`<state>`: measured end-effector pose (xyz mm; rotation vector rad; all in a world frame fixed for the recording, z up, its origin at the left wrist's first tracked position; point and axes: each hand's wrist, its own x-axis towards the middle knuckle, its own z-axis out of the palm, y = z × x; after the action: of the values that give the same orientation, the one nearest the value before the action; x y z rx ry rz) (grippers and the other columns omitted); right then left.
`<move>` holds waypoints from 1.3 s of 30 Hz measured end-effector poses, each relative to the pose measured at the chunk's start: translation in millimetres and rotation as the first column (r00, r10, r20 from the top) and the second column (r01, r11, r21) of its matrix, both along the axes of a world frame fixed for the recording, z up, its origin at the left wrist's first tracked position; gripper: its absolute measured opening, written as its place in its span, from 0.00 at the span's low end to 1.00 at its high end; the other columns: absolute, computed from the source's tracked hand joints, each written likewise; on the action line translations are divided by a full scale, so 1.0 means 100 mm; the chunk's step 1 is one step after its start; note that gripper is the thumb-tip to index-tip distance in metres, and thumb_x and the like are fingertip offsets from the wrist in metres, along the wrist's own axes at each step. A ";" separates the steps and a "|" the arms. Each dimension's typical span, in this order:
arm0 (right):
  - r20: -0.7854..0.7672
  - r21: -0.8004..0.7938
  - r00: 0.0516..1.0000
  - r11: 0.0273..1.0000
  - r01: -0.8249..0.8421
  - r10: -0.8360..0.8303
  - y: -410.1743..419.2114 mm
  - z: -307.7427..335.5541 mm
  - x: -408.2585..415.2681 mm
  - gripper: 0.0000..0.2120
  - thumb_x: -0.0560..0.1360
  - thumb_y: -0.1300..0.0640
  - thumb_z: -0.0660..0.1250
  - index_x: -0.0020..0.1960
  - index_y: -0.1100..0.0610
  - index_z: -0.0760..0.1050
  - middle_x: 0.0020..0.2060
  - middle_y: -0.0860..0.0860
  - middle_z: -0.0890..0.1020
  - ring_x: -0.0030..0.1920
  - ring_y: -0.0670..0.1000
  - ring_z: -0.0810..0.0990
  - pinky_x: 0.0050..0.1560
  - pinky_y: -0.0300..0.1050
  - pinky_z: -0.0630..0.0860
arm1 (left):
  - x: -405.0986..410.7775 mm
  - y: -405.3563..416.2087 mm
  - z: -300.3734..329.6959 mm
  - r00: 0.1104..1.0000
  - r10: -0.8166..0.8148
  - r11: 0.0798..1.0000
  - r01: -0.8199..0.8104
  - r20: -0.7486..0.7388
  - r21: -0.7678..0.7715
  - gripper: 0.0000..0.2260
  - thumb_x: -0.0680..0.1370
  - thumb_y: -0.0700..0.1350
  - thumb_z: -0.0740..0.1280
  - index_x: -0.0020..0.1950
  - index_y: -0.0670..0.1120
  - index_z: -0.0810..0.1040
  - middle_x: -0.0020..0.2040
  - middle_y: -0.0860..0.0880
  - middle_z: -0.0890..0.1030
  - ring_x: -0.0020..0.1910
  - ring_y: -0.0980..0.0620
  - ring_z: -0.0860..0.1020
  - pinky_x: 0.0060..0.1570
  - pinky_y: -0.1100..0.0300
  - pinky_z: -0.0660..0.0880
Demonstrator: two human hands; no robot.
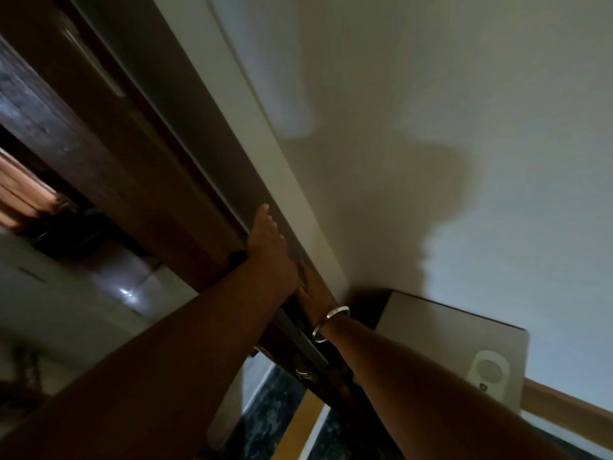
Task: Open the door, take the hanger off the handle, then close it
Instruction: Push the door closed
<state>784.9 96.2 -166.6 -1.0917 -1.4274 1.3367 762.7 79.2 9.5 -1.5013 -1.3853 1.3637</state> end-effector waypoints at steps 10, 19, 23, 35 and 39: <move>-0.084 0.097 0.989 0.989 -0.115 0.123 -0.14 -0.23 -0.42 0.34 0.75 0.36 0.51 0.77 0.49 0.55 0.75 0.54 0.65 0.76 0.56 0.58 0.74 0.60 0.58 | -0.38 -0.30 -0.04 0.986 0.073 0.993 -0.087 0.153 0.086 0.36 0.81 0.63 0.48 0.79 0.42 0.43 0.80 0.37 0.42 0.78 0.37 0.40 0.72 0.39 0.33; 0.082 0.250 0.973 0.941 -0.228 0.214 -0.50 -0.29 -0.98 0.35 0.77 0.40 0.54 0.78 0.50 0.46 0.79 0.48 0.49 0.77 0.49 0.43 0.76 0.59 0.50 | -1.25 -0.73 -0.12 0.951 0.032 0.964 -0.110 0.306 0.242 0.36 0.80 0.61 0.53 0.79 0.44 0.41 0.80 0.38 0.41 0.78 0.37 0.39 0.71 0.37 0.34; 0.199 0.351 0.950 0.887 -0.300 0.242 -0.65 -0.31 -1.32 0.37 0.77 0.39 0.55 0.79 0.51 0.44 0.79 0.49 0.47 0.78 0.51 0.41 0.77 0.60 0.48 | -1.72 -0.95 -0.17 0.948 -0.003 0.949 -0.098 0.319 0.299 0.36 0.80 0.61 0.54 0.79 0.45 0.43 0.80 0.37 0.42 0.78 0.37 0.41 0.72 0.35 0.37; 0.571 0.511 0.810 0.716 -0.476 0.131 -0.98 -0.34 -2.73 0.37 0.76 0.34 0.49 0.78 0.49 0.41 0.78 0.52 0.41 0.78 0.53 0.40 0.74 0.54 0.44 | -3.36 -1.68 -0.23 0.878 -0.179 0.817 -0.119 0.444 0.565 0.35 0.80 0.60 0.54 0.80 0.47 0.43 0.80 0.38 0.44 0.79 0.39 0.46 0.71 0.36 0.36; 0.655 0.510 0.749 0.675 -0.533 0.096 -1.02 -0.29 -3.24 0.38 0.75 0.31 0.45 0.78 0.50 0.43 0.78 0.52 0.41 0.77 0.54 0.41 0.75 0.56 0.46 | -3.86 -1.93 -0.27 0.827 -0.238 0.737 -0.188 0.510 0.649 0.34 0.78 0.58 0.60 0.80 0.47 0.53 0.80 0.39 0.50 0.78 0.39 0.51 0.73 0.38 0.42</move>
<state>461.3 -6.2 -195.8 -0.7593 -2.4371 0.5508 376.4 -113.5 -17.6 -1.4165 -1.9357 0.2476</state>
